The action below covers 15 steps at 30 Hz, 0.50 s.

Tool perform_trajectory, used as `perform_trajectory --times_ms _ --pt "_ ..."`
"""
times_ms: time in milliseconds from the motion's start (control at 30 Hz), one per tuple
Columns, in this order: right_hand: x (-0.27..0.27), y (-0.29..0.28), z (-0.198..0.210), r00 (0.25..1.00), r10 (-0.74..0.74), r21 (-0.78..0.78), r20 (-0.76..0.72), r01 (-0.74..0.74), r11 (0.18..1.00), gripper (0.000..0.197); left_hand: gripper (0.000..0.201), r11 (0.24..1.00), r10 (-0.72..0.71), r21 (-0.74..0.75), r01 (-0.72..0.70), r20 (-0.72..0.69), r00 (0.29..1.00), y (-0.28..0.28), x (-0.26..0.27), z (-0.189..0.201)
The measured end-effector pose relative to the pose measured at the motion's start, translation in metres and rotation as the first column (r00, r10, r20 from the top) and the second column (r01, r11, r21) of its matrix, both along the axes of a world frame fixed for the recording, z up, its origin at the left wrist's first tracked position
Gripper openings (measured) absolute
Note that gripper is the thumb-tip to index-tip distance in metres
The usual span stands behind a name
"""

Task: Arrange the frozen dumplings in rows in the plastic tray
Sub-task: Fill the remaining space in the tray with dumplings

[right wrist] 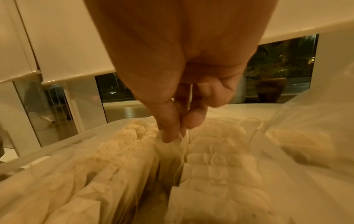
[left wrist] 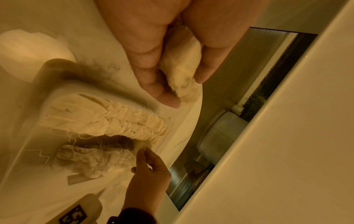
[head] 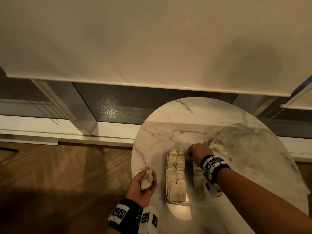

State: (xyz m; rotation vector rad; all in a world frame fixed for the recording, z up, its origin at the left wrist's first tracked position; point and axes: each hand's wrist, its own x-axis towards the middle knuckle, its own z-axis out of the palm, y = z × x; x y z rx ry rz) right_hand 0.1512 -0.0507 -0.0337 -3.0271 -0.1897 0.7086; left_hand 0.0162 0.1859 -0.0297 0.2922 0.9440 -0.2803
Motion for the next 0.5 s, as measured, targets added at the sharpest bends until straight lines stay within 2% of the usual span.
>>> perform_trajectory --times_ms 167,367,500 --pt "0.002 0.001 -0.004 0.999 0.036 -0.051 0.013 -0.035 0.998 0.022 0.015 1.0 0.005 0.002 -0.005 0.001 1.0 0.0 0.0 0.002" --pt "0.0 0.001 -0.006 0.989 0.052 -0.081 0.14 -0.041 0.996 0.015 0.029 1.0 0.003 0.017 -0.003 0.007 1.0 -0.002 0.0 0.003" --pt "-0.008 -0.005 -0.012 0.979 -0.011 -0.018 0.203 0.015 1.0 0.013 0.033 1.0 -0.016 0.013 0.016 0.023 1.0 -0.007 0.001 0.005"
